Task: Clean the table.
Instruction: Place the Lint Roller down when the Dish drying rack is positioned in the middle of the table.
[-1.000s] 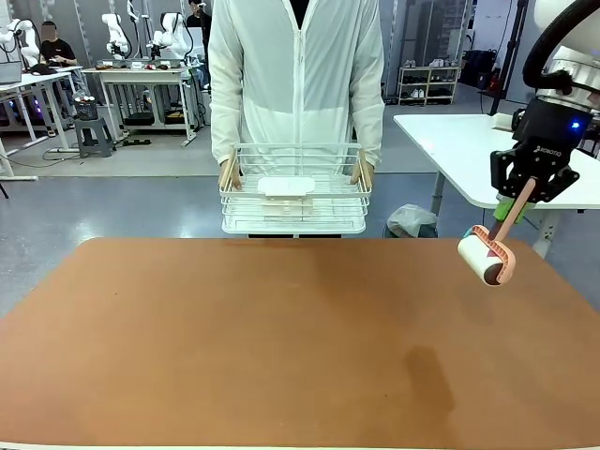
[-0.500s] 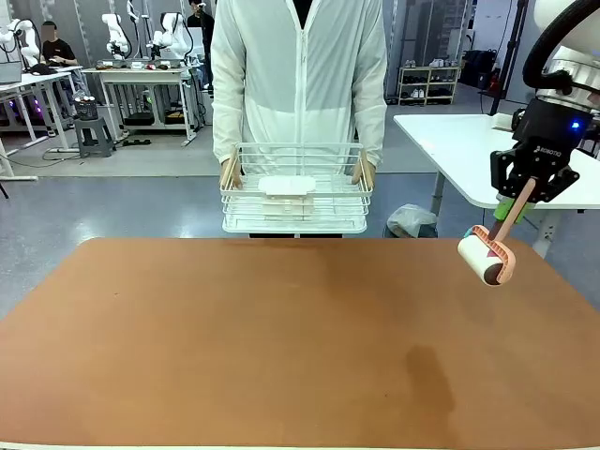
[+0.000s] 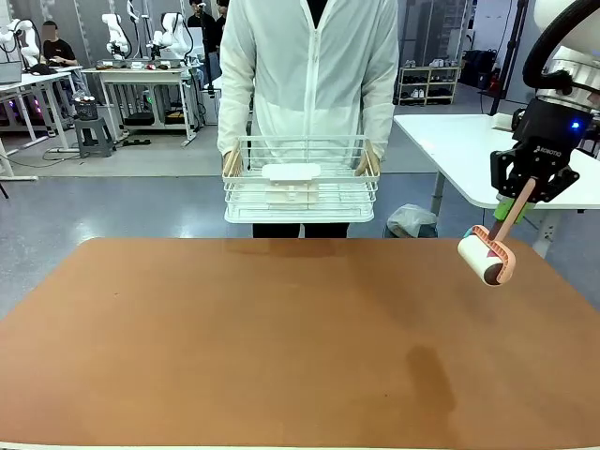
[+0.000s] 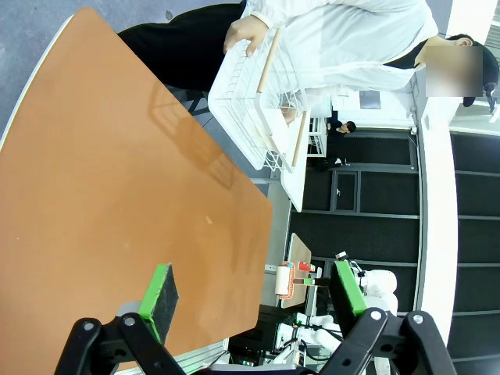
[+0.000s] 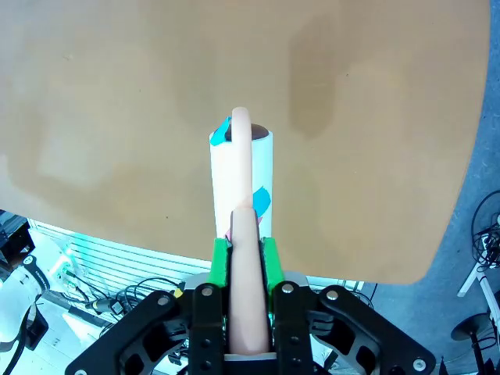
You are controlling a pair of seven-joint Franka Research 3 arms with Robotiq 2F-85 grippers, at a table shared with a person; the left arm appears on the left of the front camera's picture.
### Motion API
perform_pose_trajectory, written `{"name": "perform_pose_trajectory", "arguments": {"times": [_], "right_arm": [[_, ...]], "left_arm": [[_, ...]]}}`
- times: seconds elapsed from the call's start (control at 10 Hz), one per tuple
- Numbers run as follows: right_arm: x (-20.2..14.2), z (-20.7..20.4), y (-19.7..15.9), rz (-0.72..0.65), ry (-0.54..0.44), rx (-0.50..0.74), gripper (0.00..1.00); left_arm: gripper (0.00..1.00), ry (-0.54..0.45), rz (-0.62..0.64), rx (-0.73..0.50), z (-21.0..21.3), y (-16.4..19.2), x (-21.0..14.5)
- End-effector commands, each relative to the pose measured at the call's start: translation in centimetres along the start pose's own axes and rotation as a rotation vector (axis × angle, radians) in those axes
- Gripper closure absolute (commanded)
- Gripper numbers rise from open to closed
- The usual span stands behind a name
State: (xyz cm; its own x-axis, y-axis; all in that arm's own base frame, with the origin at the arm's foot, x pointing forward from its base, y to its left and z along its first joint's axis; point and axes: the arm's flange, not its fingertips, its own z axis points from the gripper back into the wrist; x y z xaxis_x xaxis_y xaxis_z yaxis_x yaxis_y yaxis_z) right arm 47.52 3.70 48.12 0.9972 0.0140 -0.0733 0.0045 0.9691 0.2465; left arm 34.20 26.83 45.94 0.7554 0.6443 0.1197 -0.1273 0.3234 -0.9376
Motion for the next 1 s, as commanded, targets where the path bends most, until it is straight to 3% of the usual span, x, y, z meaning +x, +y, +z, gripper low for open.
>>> {"name": "perform_pose_trajectory", "arguments": {"times": [0.0, 0.9], "right_arm": [[-0.18, 0.18, 0.20, 0.002, 0.003, 0.001, 0.79], [-0.18, 0.18, 0.20, 0.002, 0.003, 0.001, 0.79]], "left_arm": [[0.00, -0.001, -0.010, -0.026, 0.29, -0.07, -0.01], [0.00, -0.001, -0.010, -0.026, 0.29, -0.07, -0.01]]}}
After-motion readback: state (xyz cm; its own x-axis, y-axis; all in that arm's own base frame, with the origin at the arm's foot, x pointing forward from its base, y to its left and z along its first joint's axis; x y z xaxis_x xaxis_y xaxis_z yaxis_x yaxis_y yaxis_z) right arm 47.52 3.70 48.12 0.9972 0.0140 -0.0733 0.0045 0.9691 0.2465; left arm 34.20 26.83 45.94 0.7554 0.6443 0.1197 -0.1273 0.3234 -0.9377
